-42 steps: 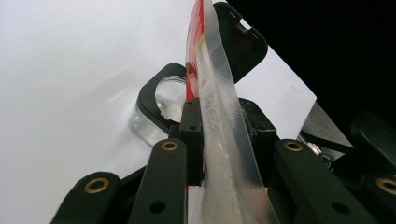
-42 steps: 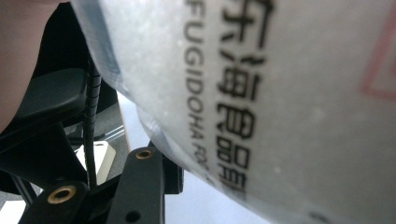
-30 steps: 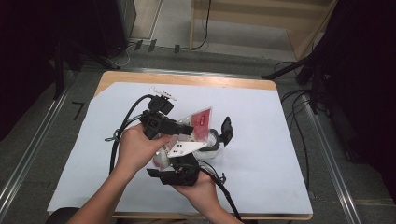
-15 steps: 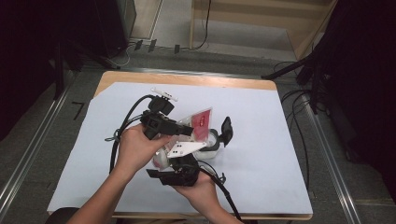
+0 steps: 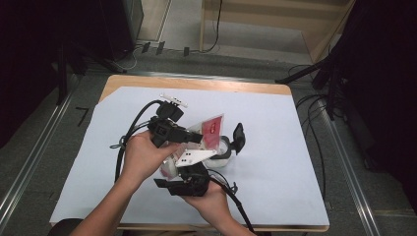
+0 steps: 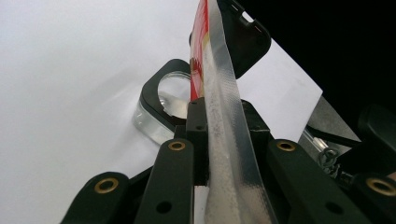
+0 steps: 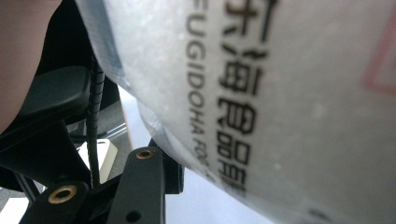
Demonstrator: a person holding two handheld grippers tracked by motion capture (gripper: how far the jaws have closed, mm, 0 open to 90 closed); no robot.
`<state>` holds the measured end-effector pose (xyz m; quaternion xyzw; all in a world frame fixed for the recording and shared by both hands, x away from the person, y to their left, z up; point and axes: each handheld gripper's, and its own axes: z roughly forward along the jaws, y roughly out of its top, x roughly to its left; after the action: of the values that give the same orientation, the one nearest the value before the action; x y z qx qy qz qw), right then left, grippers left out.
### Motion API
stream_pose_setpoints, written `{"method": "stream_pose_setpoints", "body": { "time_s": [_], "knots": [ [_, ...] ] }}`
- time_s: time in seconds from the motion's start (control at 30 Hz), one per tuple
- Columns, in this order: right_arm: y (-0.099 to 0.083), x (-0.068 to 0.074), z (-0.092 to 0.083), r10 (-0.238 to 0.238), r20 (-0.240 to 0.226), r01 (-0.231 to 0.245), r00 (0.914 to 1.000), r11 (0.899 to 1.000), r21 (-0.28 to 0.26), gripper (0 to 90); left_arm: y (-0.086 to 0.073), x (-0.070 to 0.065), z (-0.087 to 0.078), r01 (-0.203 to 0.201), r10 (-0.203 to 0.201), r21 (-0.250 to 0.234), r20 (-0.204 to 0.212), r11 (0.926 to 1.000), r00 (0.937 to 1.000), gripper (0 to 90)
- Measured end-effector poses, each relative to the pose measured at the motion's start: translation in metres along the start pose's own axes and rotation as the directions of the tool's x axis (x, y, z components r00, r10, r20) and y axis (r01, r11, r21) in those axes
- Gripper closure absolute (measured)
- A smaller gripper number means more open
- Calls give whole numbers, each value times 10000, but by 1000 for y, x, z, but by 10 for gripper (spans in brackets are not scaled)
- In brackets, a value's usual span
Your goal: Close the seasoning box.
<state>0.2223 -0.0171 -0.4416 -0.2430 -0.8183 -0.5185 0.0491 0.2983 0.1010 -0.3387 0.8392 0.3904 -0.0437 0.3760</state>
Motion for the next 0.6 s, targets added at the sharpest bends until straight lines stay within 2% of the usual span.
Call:
{"method": "stream_pose_setpoints", "body": {
  "time_s": [0.13,0.6],
  "knots": [
    [0,0,-1,171,-130,-172,9998,9998,-50,623,1,-3,-1,-64,65,30,-138,10000,9999,783],
    [0,0,0,42,-140,-43,9999,10000,-29,623,0,-3,-1,-62,63,22,-201,10000,9998,783]
  ]
}}
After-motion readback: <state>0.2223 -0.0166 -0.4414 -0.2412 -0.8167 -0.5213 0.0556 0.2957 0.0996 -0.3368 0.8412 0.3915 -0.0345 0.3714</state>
